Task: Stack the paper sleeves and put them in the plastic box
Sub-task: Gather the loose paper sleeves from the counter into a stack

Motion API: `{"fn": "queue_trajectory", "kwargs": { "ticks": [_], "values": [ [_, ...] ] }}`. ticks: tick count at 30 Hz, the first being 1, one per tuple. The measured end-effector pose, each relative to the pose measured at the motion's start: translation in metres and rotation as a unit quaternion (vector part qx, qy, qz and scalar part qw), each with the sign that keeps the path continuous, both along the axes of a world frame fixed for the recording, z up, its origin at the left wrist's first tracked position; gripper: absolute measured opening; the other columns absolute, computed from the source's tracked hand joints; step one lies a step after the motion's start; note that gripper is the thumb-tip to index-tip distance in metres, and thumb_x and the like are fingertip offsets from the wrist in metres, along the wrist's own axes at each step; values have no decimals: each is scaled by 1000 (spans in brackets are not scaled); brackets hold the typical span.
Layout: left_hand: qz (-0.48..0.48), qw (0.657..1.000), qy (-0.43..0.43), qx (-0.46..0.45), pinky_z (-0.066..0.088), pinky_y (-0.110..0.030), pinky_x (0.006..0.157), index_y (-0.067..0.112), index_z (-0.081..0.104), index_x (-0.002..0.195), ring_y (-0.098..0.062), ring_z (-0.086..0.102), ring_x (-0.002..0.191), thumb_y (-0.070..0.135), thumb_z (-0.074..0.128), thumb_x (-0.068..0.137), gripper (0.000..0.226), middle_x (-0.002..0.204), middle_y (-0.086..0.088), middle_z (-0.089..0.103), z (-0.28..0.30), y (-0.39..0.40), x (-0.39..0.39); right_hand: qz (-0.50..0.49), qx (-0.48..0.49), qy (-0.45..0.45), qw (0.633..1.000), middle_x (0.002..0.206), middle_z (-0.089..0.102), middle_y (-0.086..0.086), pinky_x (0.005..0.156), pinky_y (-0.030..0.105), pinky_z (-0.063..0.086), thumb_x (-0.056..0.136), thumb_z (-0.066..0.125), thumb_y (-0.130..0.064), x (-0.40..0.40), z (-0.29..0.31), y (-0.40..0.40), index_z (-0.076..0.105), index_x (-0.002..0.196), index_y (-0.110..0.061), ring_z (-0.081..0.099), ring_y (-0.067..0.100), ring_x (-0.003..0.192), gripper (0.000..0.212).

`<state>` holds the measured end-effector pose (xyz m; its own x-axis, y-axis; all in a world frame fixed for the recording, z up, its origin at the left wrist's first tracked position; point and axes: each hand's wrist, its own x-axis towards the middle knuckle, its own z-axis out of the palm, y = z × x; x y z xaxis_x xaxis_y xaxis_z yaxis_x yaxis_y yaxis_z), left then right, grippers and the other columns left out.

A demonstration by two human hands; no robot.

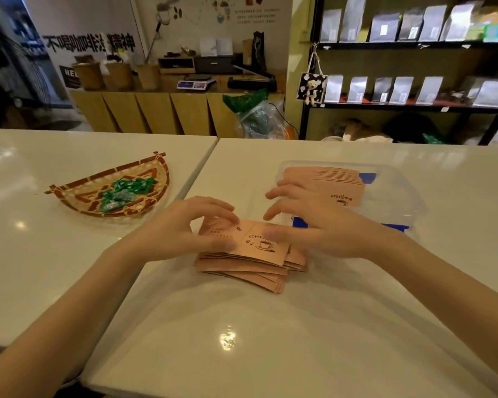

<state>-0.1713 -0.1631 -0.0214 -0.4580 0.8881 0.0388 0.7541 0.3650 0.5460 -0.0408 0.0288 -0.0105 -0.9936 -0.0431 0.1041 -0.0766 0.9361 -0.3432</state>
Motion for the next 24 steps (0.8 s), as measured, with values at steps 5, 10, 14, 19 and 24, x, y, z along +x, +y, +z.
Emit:
{"fn": "queue_trajectory", "kwargs": {
  "ticks": [5,10,14,19,24],
  "values": [
    [-6,993,-80,-91,37,-15,87,51,45,110,4,46,109,58,56,66,46,118,24,50,9,18,-21,22,55,-77,995,148,30,-9,112,37,7,76,50,-59,-21,14,7,50,122,-32,12,9,139,53],
    [-48,958,-112,-261,37,-10,83,38,43,124,-5,46,113,49,62,63,64,117,18,50,20,38,-35,45,105,-221,969,154,12,-11,112,43,0,74,52,-61,-37,18,8,45,130,-27,-8,9,140,66],
    [-63,930,-102,-346,39,-13,88,35,46,118,-9,50,112,41,70,67,57,116,15,54,28,55,-40,50,142,-273,950,154,12,-12,112,49,0,73,53,-63,-48,20,3,47,128,-25,-11,12,141,67],
    [-62,913,-77,-396,46,-17,85,27,50,112,-9,58,99,31,75,67,52,108,8,62,32,72,-37,51,133,-275,951,152,18,-12,112,48,2,73,55,-60,-48,20,3,50,125,-24,-6,12,141,64],
    [-64,904,-73,-416,48,-15,74,24,54,111,-8,60,93,31,75,67,50,106,6,64,32,76,-31,40,120,-256,958,151,21,-12,112,48,0,70,59,-60,-47,17,3,52,123,-25,-3,11,141,65]
  ]
}}
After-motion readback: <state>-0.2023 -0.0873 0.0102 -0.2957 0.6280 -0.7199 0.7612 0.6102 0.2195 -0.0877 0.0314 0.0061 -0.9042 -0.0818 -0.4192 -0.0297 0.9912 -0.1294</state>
